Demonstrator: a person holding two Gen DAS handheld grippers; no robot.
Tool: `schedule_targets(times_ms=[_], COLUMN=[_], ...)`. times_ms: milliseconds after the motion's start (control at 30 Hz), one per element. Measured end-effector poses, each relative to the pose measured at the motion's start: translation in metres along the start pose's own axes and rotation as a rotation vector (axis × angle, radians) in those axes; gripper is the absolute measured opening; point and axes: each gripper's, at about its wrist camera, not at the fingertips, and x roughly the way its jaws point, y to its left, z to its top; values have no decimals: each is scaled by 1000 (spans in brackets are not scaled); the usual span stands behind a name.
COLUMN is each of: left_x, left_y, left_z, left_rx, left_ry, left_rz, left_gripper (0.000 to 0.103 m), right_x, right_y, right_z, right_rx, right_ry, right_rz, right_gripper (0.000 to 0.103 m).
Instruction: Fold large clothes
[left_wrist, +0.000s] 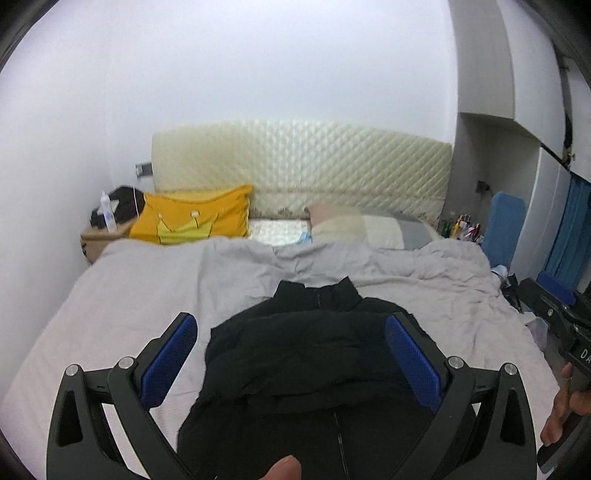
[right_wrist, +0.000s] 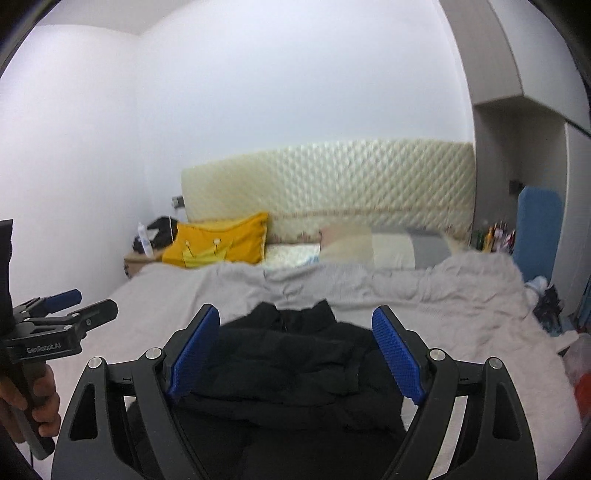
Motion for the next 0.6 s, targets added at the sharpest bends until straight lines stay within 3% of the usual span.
schedule_targets(times_ms=[167,300,600], left_x=[-67,-103,-150], left_y=[-7,-4,-3], left_z=[-3,-16,-82], left_rx=[9,-17,11], left_ry=[-30,-10,42], left_rz=[-15,-42,-56], left_gripper=[102,102,102], right_x=[-58,-95,-140], right_y=[10,21,31], right_z=[8,2,-55], right_rx=[16,-8,-51], right_ry=[-45,-69,-39], right_rz=[13,20,16], right_gripper=[84,84,84])
